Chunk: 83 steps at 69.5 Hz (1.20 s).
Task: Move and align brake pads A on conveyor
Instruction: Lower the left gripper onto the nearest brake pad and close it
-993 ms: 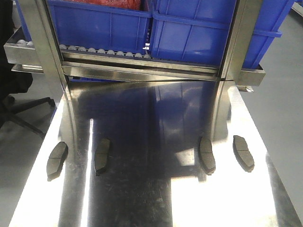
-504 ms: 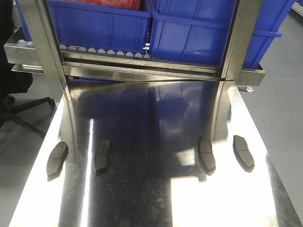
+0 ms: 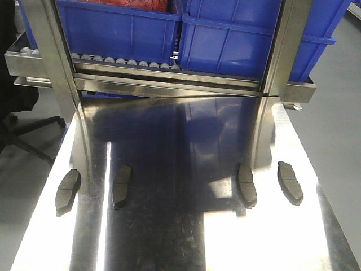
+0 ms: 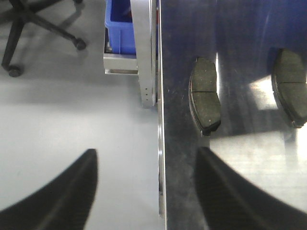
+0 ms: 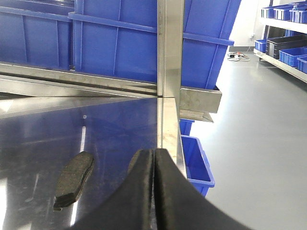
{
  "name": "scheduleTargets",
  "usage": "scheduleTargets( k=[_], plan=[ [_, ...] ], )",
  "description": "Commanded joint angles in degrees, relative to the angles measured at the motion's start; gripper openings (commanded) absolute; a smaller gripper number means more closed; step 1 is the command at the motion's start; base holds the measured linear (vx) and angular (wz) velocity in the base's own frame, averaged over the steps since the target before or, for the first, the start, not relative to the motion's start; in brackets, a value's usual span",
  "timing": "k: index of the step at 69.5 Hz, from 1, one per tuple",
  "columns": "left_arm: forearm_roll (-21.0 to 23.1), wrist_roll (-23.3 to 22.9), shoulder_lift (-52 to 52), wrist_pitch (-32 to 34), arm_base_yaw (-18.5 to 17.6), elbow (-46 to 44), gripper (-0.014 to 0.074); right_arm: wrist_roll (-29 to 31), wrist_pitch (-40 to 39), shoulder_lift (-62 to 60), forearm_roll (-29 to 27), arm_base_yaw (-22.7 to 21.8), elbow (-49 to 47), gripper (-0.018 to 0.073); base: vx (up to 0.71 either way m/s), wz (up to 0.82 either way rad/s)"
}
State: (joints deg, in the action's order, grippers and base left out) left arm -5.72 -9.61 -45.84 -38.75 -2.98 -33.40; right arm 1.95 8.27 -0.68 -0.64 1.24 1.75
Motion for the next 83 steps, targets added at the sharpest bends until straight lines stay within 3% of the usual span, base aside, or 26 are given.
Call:
scheduleTargets(
  k=[1,11,20,29,45,83],
  plan=[
    [0.46,0.62,-4.36,2.09,-0.12,-5.57,0.0519,0.17,-4.31,-0.87,0.27,-0.40,0.19,-0.0010,0.00,0.00],
    [5.37,5.36,-14.29,-4.13,-0.77,-14.97,0.0517,0.17,-4.31,-0.87,0.27,-0.40,0.19,-0.0010,0.00,0.00],
    [8.20,7.80,-23.98,-7.22,-4.63,-21.48,0.0517,0.17,-4.31,-0.87,0.27,-0.40,0.19,-0.0010,0.00,0.00],
    [7.80,5.37,-34.26,-6.79,-8.00,-26.20,0.0517,0.17,-4.31,-0.87,0.27,-0.40,0.19,-0.0010,0.00,0.00],
    [7.80,1.98,-47.07,-7.11,-8.14,-31.90,0.0517,0.17,-4.31,-0.87,0.27,-0.40,0.19,-0.0010,0.00,0.00],
    [7.41,0.53,-57.74,-5.66,-8.04,-34.49,0.0501,0.17,-4.31,-0.87,0.27,-0.40,0.19,-0.0010,0.00,0.00]
  ],
)
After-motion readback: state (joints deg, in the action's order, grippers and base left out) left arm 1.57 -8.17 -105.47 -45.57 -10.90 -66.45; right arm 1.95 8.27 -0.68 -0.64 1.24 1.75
